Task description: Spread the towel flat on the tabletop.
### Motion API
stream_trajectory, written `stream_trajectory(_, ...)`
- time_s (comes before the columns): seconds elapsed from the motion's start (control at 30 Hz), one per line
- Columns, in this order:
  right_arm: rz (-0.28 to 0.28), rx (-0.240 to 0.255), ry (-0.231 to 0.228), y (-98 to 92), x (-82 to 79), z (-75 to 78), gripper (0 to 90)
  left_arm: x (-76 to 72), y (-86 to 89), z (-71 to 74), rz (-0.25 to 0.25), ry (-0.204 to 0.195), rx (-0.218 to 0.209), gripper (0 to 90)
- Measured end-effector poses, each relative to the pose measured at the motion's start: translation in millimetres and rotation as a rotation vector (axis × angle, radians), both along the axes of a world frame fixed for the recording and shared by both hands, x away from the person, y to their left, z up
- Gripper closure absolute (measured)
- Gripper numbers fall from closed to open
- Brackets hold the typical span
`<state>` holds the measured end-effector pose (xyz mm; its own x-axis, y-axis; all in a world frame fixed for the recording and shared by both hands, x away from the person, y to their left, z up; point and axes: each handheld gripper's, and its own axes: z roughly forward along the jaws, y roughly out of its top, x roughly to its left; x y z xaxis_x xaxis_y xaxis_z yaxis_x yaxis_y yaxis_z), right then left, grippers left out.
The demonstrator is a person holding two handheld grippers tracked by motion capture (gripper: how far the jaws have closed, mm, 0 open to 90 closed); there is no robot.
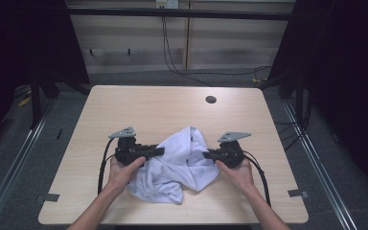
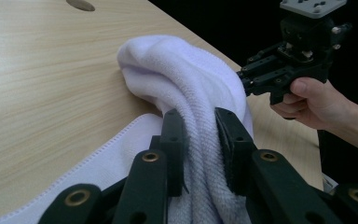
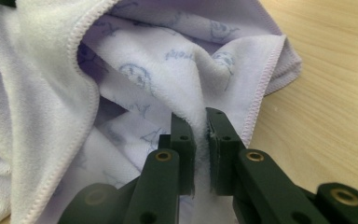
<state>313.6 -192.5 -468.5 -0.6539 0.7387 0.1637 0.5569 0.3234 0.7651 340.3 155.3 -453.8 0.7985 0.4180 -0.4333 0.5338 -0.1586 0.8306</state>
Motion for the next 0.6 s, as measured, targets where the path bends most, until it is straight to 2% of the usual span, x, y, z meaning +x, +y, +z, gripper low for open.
stream_trajectory(0.07,-0.022,-0.004,0.002,-3.4,-0.1,1.9,82.9,0.7,10.0,6.7,0.022,-0.012,-0.037,76.0)
stream_trajectory(0.1,-0.036,-0.001,0.004,-6.4,-0.2,3.2,83.0,0.7,10.0,6.7,0.022,-0.012,-0.037,76.4)
stream_trajectory(0.13,-0.036,-0.001,0.004,-6.4,-0.2,3.2,83.0,1.7,15.6,8.7,0.040,-0.010,-0.052,76.4)
stream_trajectory(0.17,-0.046,-0.005,0.001,-10.2,-0.2,4.8,83.2,2.9,23.3,11.4,0.065,-0.019,-0.049,76.9)
stream_trajectory(0.2,-0.073,0.011,-0.001,-20.5,0.3,8.9,83.4,4.7,33.3,14.2,0.094,-0.018,-0.061,77.6)
stream_trajectory(0.23,-0.084,0.023,-0.005,-24.6,0.6,10.9,83.5,4.7,33.3,14.2,0.094,-0.018,-0.061,78.0)
stream_trajectory(0.27,-0.105,0.022,-0.017,-31.2,0.9,15.6,83.6,6.0,45.6,19.9,0.139,-0.032,-0.075,78.4)
stream_trajectory(0.3,-0.122,0.028,-0.021,-35.9,1.0,19.2,83.6,7.2,53.1,23.8,0.149,-0.037,-0.094,78.6)
stream_trajectory(0.33,-0.134,0.060,-0.034,-45.1,2.4,26.5,83.7,8.4,57.2,27.4,0.149,-0.056,-0.097,78.7)
stream_trajectory(0.4,-0.162,0.128,-0.110,-56.2,2.8,45.1,83.9,10.1,58.4,34.4,0.128,-0.089,-0.066,79.6)
stream_trajectory(0.43,-0.162,0.128,-0.110,-56.2,2.8,45.1,83.9,10.1,58.4,34.4,0.128,-0.089,-0.066,79.7)
stream_trajectory(0.47,-0.172,0.130,-0.159,-54.8,4.3,66.1,84.1,13.4,57.6,44.8,0.156,-0.109,-0.055,79.7)
stream_trajectory(0.5,-0.176,0.126,-0.179,-53.3,4.8,73.7,84.1,17.8,59.7,53.2,0.173,-0.116,-0.073,79.6)
stream_trajectory(0.53,-0.173,0.145,-0.194,-52.6,8.1,86.1,84.2,21.1,61.1,58.9,0.182,-0.122,-0.077,79.6)
stream_trajectory(0.6,-0.178,0.175,-0.219,-53.7,16.8,105.9,84.2,30.8,61.3,78.2,0.202,-0.148,-0.059,79.7)
